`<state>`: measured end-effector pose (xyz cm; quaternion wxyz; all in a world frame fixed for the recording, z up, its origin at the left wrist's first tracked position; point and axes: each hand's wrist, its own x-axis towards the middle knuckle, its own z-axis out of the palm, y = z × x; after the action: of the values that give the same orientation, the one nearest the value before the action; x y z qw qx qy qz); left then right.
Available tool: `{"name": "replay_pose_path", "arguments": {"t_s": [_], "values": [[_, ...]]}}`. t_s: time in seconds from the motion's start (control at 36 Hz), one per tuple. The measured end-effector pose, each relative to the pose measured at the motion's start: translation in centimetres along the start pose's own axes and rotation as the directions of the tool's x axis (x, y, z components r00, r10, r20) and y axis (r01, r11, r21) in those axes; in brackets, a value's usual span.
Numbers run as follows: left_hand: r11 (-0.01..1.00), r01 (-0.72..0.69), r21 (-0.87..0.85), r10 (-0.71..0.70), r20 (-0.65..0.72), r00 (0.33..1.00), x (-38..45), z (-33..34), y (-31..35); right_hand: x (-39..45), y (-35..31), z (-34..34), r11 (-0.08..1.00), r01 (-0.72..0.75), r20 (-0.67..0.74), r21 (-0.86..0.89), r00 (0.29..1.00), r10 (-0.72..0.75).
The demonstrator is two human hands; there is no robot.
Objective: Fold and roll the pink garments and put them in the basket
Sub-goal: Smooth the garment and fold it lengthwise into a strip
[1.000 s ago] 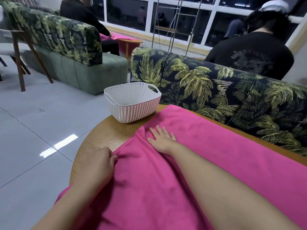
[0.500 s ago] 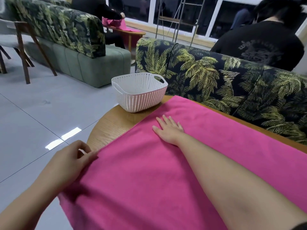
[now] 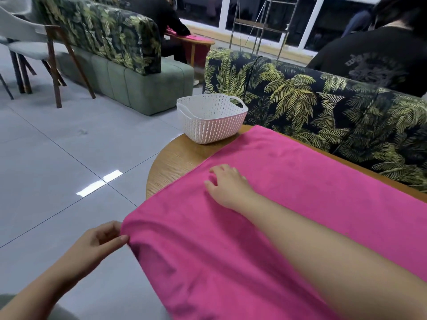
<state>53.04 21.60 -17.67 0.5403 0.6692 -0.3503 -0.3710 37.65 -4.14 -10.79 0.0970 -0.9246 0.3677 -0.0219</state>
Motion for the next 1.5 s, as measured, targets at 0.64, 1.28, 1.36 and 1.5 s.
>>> {"name": "replay_pose_path", "arguments": {"t_s": [0.64,1.28,1.36,1.5], "values": [[0.986,-0.099,0.134,0.129,-0.234,0.964,-1.4,-1.6,0.9,-2.0,1.2,2.1,0.997,0.064,0.114,-0.047,0.992,-0.058],[0.543,-0.326,0.774,0.292,0.19,0.937,20.3,27.6,11.5,2.1,22.7,-2.7,0.942,-0.319,-0.106,0.107,0.938,0.33],[0.447,-0.365,0.817,0.197,0.308,0.931,22.7,31.6,12.0,2.2,26.5,-3.0,0.909,-0.412,-0.088,0.061,0.905,0.416],[0.297,-0.323,0.899,0.124,0.299,0.946,25.0,33.6,11.2,2.4,31.7,-3.7,0.901,-0.435,-0.043,0.006,0.9,0.435]]}}
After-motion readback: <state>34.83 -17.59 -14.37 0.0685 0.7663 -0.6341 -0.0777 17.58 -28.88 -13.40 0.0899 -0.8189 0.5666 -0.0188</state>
